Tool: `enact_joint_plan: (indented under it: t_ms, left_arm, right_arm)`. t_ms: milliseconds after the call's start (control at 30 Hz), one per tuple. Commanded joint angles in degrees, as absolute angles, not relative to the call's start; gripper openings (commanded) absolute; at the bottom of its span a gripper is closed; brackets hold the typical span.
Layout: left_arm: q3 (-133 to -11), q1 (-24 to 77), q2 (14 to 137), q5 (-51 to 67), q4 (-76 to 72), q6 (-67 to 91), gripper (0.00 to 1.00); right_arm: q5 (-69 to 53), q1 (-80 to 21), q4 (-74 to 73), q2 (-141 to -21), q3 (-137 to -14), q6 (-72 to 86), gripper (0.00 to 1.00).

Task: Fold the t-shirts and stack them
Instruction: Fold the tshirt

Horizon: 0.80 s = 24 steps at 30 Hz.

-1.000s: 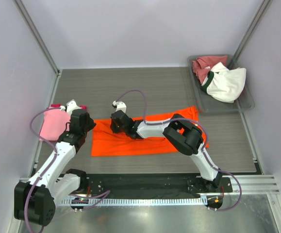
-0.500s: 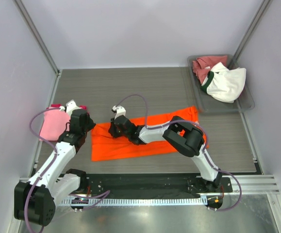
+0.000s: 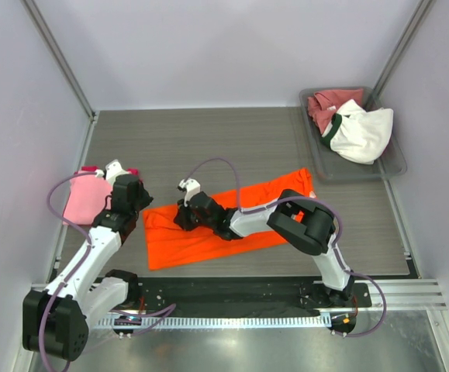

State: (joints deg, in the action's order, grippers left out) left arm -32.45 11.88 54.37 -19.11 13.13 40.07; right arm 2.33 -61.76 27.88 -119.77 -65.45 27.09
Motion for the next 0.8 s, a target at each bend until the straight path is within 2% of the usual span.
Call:
enact_joint_plan:
  t_ms: [0,367,467,533,767]
  left_arm:
    - [-32.7,12.0,53.8,-20.7,12.7,39.9,0.25]
    - [-32.9,12.0,55.5,-20.4,12.5,40.0,0.25]
    - [-33.5,12.0,59.1,-18.6,12.2,40.0,0.25]
    - [-37.4,12.0,68.4,-17.1,14.7,39.8,0.25]
    - [-42.2,11.6,79.2,-14.9,17.4,39.6,0.22]
  right_arm:
    - [0.7,-61.9,32.3,-114.9,-65.3,25.4,0.14]
    - [1.0,-61.6,29.1,-119.2,-71.3,26.5,0.14]
    - [1.1,-61.0,28.7,-119.9,-71.6,26.6,0.14]
    - [-1.1,-60.6,28.8,-120.8,-71.7,27.3,0.14]
    - [-3.2,-60.6,30.7,-122.5,-70.2,29.2,0.14]
